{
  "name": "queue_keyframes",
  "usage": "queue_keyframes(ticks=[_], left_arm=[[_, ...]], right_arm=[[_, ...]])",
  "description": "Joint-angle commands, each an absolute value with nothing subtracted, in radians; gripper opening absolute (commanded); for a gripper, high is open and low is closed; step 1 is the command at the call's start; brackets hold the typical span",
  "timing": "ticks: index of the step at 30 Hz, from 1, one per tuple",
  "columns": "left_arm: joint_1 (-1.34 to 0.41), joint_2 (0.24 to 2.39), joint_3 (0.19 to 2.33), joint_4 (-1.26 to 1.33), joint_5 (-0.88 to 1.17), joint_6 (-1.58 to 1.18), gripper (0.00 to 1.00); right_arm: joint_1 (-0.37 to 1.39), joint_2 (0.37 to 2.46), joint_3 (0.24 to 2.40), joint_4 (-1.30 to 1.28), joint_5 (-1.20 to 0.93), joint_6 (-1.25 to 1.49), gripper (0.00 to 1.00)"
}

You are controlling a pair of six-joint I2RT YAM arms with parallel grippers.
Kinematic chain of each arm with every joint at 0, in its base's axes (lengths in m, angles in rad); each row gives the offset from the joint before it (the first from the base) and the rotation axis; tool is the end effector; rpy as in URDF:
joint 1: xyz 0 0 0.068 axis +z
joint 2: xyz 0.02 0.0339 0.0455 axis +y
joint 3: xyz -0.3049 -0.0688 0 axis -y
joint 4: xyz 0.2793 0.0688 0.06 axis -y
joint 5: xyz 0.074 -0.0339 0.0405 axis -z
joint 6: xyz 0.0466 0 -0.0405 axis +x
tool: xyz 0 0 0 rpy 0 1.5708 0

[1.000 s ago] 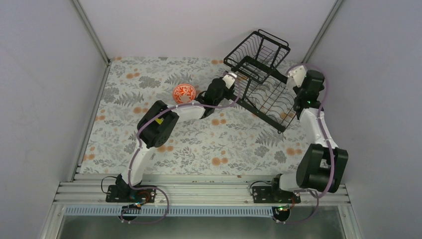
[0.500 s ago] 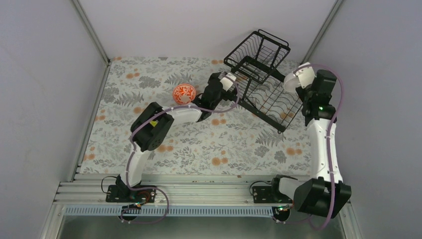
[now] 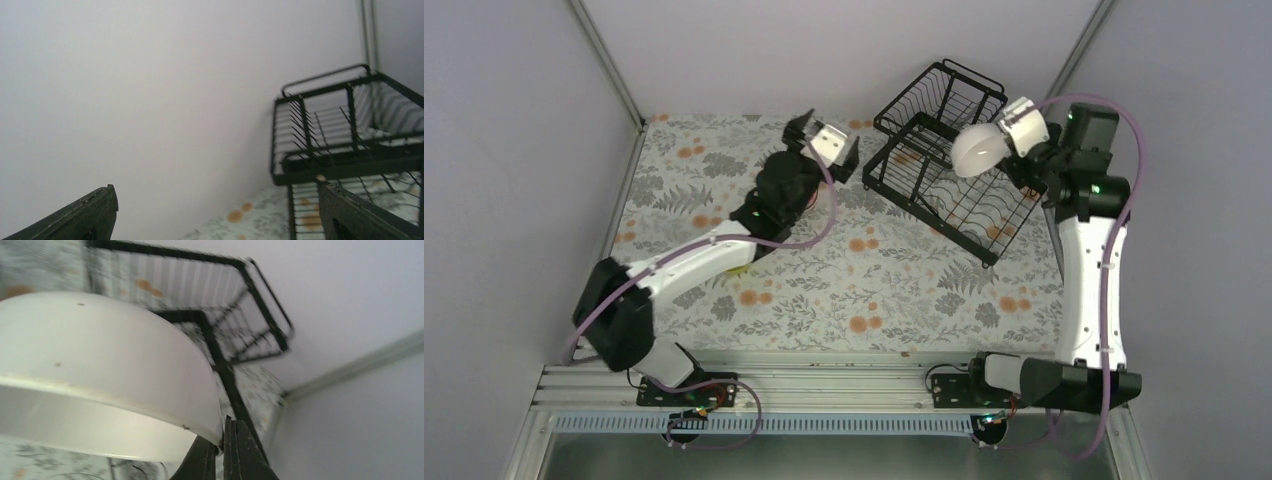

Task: Unload the bowls from the dish rack

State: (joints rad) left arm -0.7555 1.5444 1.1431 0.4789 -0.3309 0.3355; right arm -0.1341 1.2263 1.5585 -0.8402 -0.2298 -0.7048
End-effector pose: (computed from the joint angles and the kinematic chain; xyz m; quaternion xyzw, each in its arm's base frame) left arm 0.3090 -0.2702 0.3736 0.2442 0.6354 -0.0415 0.7314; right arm 0.2648 -0.0250 0.4902 -0.2968 0.8054 -0.1147 0.5000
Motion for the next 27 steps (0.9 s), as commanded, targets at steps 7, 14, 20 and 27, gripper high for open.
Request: queue_keyframes(ticks=[7,14,20,27], left_arm=[[-0.617,1.232,1.099,0.185,-0.323,0.467,1.0],[-0.501,1.11,1.128,-0.076,-0.208,0.554,1.0],[-0.372,1.074,1.142,-0.26,-0.151,0.588,1.0],[-0.213,1.034,1.138,-0.337,-0.11,0.628,1.0]], right_arm=[[0.281,1.479,1.832,-1.148,-0.258,-0.64,0.03],[0.561,1.744,2.04,-1.192,-0.195,-0.574,0.03],[0.729,2.076,2.317,-1.283,-0.171,-0.581,0.03],[0.861,2.276,2.42,-1.284,-0.133,-0.627,0.03]])
